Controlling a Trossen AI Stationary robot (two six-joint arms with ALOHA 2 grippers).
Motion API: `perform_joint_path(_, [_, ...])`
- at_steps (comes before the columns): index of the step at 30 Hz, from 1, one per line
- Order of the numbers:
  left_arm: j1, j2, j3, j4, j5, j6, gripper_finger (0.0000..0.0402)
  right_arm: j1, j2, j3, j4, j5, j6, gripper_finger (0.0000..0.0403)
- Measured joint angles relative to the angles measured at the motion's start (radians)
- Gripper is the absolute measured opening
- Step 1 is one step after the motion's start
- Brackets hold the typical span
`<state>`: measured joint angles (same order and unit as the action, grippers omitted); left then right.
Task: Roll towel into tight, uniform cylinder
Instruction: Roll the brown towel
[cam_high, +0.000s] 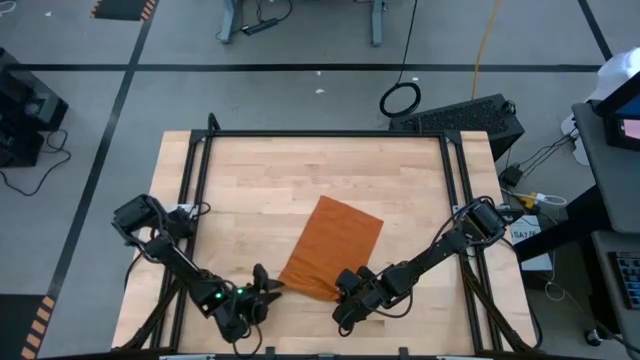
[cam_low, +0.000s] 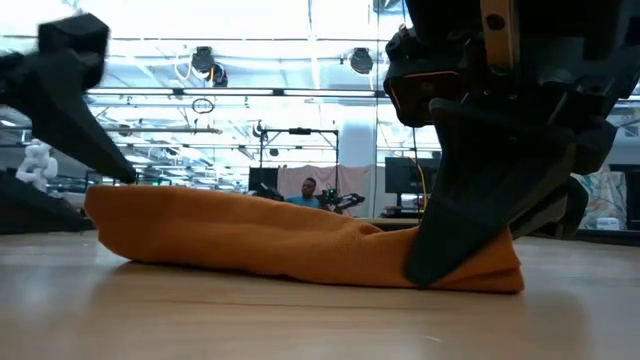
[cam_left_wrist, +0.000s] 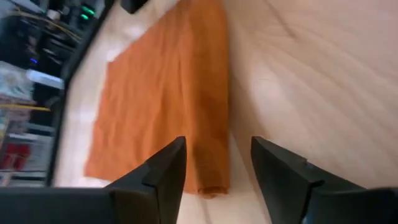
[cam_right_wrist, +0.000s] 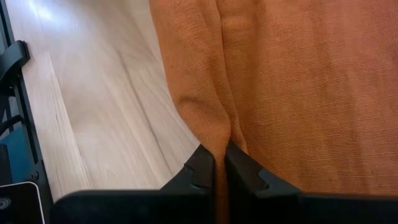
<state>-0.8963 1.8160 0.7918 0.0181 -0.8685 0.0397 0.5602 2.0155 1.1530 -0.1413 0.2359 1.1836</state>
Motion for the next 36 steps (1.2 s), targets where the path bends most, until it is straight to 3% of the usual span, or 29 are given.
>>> perform_joint_path(4, [-0.034, -0.016, 0.001, 0.014, -0.019, 0.021, 0.0194, 0.0, 0.0, 0.0, 0.001, 0.0, 0.002, 0.0011])
perform_joint_path(10, [0.013, 0.0, 0.003, 0.005, 0.11, -0.014, 0.0179, 0.0, -0.001, 0.0, 0.001, 0.0, 0.002, 0.0011])
perform_joint_path(15, [0.06, 0.015, 0.003, -0.024, 0.052, -0.035, 0.016, 0.0, -0.001, 0.0, 0.004, 0.001, 0.002, 0.0011])
perform_joint_path(26, [0.108, 0.015, 0.003, -0.022, 0.045, 0.031, 0.0157, 0.0, -0.001, 0.0, 0.005, -0.003, 0.001, 0.0011])
perform_joint_path(36, [0.173, 0.014, 0.009, -0.038, 0.17, 0.0, 0.0221, 0.0, -0.001, 0.0, 0.005, -0.006, 0.001, 0.0011])
